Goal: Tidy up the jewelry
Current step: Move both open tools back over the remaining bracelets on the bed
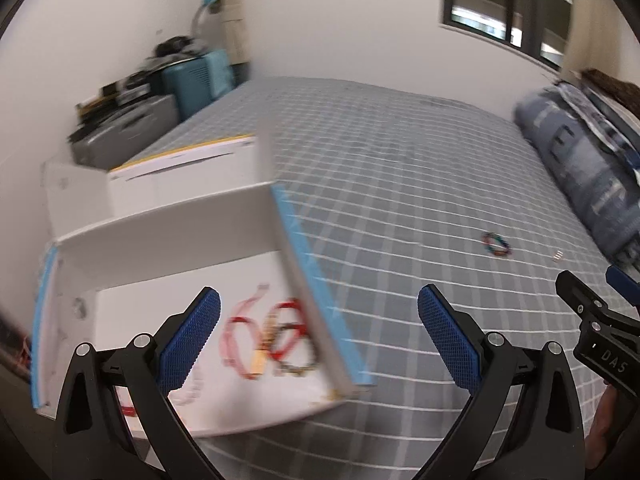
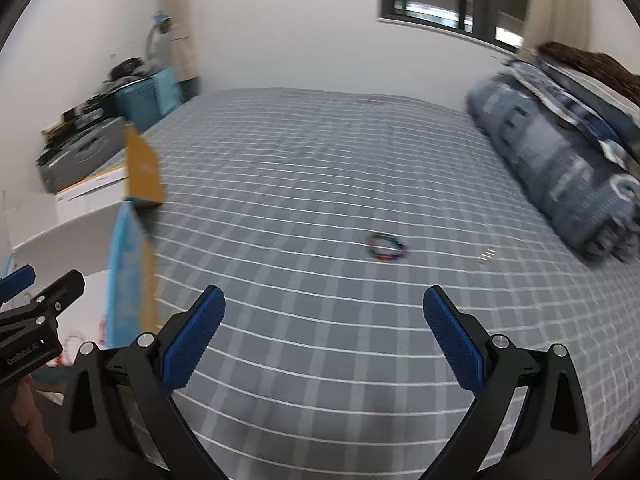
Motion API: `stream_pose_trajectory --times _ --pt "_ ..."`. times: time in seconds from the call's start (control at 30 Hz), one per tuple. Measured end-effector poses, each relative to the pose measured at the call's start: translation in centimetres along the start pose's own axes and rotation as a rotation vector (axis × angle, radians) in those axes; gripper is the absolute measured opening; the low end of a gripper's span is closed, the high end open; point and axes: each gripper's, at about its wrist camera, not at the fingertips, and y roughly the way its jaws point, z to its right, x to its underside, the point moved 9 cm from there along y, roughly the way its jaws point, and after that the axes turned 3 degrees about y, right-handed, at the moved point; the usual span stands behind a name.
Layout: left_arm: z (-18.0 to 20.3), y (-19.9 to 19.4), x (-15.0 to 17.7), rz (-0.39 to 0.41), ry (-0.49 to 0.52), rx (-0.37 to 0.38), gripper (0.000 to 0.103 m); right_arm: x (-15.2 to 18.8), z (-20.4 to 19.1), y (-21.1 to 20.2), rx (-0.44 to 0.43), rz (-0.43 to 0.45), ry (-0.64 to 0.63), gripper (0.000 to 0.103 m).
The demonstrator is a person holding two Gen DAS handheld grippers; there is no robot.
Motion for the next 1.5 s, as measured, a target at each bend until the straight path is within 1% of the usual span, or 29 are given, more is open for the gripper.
stream_pose_trajectory --times 0.03,0.17,0.3,0.43,0.53,0.6,0.63,0.7,0.77,0.83,0.93,1.0,1.1,1.17,1.27,1.37,1.5 --pt "1.8 0.1 0.0 0.002 0.019 0.016 0.097 0.3 1.8 -0.1 0.019 -0.002 0.015 0.095" --pt "6.8 0.8 0.4 -0.007 0.059 0.065 0.097 1.6 7.7 0.0 0.086 -0.017 0.054 0.095" --pt "11.6 1.8 1.0 -0.018 0.093 0.108 0.097 3.0 12.9 -0.1 0.13 -0.035 0.103 0.095" --pt "14.7 2.6 1.4 -0.021 0.118 0.139 0.097 4.5 16.8 0.1 0.17 -0.049 0.13 0.095" --pt "16.8 3.6 1.9 -0.033 0.13 0.165 0.097 5.1 18.5 0.8 0.186 -0.056 0.146 0.095" --pt "17.8 4.6 2.2 -0.044 0.146 0.163 0.097 5.6 19.5 1.5 0.193 -0.057 0.16 0.095" --pt "18.5 5.2 2.2 -0.046 0.155 0.175 0.097 5.8 19.9 1.9 0.198 -0.058 0.163 0.095" --pt "19.3 6.1 2.2 -0.033 0.146 0.185 0.097 6.4 21.2 3.1 0.203 -0.052 0.183 0.095" --pt "20.3 8.0 2.4 -0.059 0.148 0.182 0.097 6.5 21.8 4.5 0.205 -0.073 0.177 0.095" --pt "21.5 10.1 2.5 -0.091 0.158 0.194 0.097 6.3 22.6 5.6 0.211 -0.067 0.193 0.095" --pt "23.3 12.9 1.6 -0.106 0.184 0.19 0.097 5.8 24.1 8.5 0.199 -0.099 0.221 0.095" --pt "24.5 14.7 0.5 -0.115 0.191 0.182 0.097 5.0 24.9 10.9 0.208 -0.123 0.212 0.095" --pt "26.4 17.7 -1.3 -0.123 0.207 0.171 0.097 3.4 25.9 14.1 0.221 -0.135 0.202 0.095" --pt "27.7 19.9 -2.5 -0.129 0.214 0.176 0.097 2.3 26.5 16.6 0.214 -0.152 0.209 0.095" --pt "28.8 22.7 -3.4 -0.154 0.207 0.18 0.097 1.1 26.8 20.0 0.202 -0.183 0.22 0.095" --pt "29.5 25.6 -3.5 -0.197 0.195 0.194 0.097 0.1 27.2 23.1 0.212 -0.2 0.233 0.095" --pt "29.5 27.8 -2.7 -0.225 0.171 0.203 0.097 0.3 27.7 25.7 0.205 -0.212 0.259 0.095"
